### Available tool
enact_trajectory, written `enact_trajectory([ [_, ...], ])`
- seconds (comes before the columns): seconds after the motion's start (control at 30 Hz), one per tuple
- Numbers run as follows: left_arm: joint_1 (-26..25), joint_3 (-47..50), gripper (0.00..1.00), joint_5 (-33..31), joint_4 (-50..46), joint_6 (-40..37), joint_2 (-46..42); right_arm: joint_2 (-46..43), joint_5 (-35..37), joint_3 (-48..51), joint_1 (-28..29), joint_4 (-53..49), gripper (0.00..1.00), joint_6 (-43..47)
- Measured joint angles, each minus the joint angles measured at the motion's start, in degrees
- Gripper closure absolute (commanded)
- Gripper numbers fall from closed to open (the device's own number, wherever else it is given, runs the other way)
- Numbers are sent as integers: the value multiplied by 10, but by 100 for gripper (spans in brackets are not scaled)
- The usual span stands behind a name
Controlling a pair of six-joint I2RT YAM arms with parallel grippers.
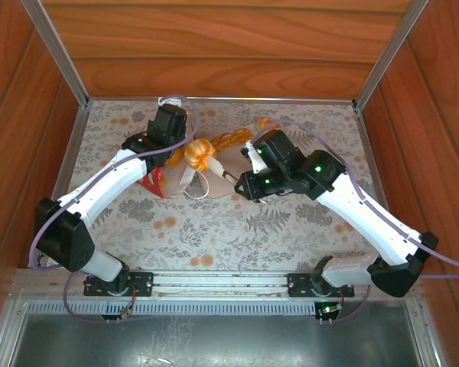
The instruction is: Take the fake bread out of the paper bag
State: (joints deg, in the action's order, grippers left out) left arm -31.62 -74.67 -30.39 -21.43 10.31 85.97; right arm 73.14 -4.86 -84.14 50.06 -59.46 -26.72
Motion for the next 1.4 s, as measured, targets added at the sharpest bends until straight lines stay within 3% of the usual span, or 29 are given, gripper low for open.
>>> enact_trajectory([
  [0.27,0,2,100,2,0,0,0,-28,17,12,-35,29,92,-21],
  [0.57,0,3,100,6,0,1,-2,-35,38,13,-173,-23,87,-39],
  [0.97,0,12,100,7,1,3,-13,70,14,40,-295,-53,82,-7],
  [1.4,0,12,100,12,1,2,-13,122,15,39,-371,-84,75,36],
])
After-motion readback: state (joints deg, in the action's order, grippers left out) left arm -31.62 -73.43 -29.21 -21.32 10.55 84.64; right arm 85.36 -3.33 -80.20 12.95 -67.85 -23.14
